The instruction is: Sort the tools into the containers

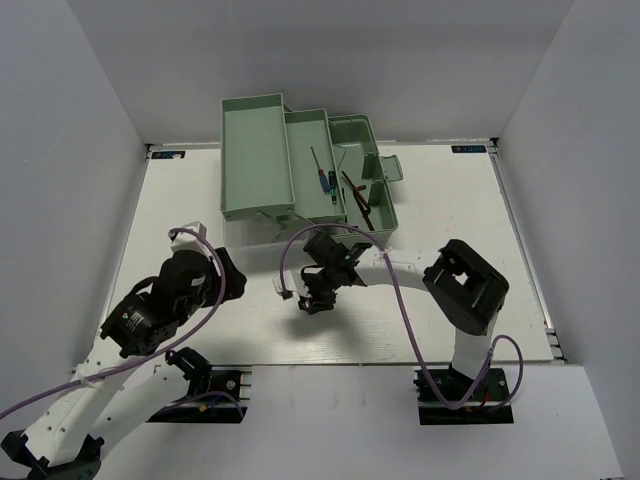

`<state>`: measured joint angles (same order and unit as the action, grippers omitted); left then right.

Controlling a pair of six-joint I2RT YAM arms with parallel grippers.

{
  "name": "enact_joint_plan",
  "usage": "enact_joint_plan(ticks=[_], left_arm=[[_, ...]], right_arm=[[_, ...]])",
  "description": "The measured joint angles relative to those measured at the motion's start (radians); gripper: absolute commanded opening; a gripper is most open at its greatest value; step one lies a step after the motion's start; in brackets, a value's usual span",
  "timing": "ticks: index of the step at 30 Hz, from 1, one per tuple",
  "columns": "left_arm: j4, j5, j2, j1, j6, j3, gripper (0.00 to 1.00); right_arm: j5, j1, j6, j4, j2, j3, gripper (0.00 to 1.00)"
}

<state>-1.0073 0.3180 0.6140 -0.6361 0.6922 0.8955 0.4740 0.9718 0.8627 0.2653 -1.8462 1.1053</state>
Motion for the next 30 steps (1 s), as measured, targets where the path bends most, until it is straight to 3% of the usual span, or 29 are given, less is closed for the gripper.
enact_joint_plan(ticks=[8,12,16,21,26,30], left_arm=[[0.150,-0.091,0.085,-0.001,-0.040,-0.090,0.78],[0.248,-0.145,0.148,-0.002,-0.069,-0.170,0.78],[0.354,-0.213,0.204,-0.005,-0.113,-0.226,0.79],[0.482,-0.268,0.291,-0.021,-0.163,-0.246,0.87],[0.572,-0.286,0.465,-0.064,-0.206,-0.203,0.90],[0.602,-0.265,0.597,-0.120,-0.226,-0.133,0.94]], right_arm=[[0.133,-0.023,-0.064,0.193,0.184,0.066,0.00],[0.143,-0.053,-0.124,0.243,0.362,0.255,0.00],[0.054,-0.114,-0.150,0.230,0.399,0.499,0.00],[-0.034,-0.215,-0.187,0.169,0.248,0.738,0.00],[0.004,-0.273,-0.285,0.141,-0.111,1.068,0.00],[0.048,-0.275,-0.355,0.087,-0.280,1.124,0.00]])
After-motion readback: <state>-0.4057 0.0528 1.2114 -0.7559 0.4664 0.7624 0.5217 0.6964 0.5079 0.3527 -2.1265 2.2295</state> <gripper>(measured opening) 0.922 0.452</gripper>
